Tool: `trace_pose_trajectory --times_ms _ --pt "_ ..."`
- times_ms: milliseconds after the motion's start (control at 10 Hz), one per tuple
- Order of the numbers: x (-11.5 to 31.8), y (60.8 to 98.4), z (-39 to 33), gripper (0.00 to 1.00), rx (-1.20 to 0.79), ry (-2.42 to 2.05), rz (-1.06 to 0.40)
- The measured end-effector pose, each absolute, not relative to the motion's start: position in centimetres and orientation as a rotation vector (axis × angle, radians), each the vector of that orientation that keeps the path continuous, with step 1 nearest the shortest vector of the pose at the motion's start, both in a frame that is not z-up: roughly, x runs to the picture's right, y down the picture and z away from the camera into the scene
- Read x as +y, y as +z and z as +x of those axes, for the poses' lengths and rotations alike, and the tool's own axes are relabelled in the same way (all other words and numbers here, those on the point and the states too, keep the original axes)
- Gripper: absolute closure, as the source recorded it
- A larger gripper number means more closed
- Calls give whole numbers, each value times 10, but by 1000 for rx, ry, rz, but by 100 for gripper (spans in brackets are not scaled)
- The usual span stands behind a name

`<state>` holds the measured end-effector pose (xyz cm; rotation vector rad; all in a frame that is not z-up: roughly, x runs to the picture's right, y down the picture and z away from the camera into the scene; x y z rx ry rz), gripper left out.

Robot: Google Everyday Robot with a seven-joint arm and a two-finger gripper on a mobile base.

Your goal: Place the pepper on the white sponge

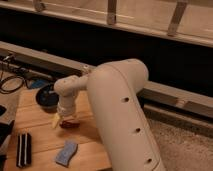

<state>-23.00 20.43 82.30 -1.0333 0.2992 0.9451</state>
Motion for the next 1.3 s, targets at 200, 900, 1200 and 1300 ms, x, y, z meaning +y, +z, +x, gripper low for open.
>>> trace_pose_trajectory --times_ms 200,900,1200,1300 --pt "218 822 -241 41 328 908 -1059" --pt "216 823 -237 100 336 897 -1063" --pt "219 821 -245 100 325 887 -1069" --pt "219 823 -244 100 326 885 -1064"
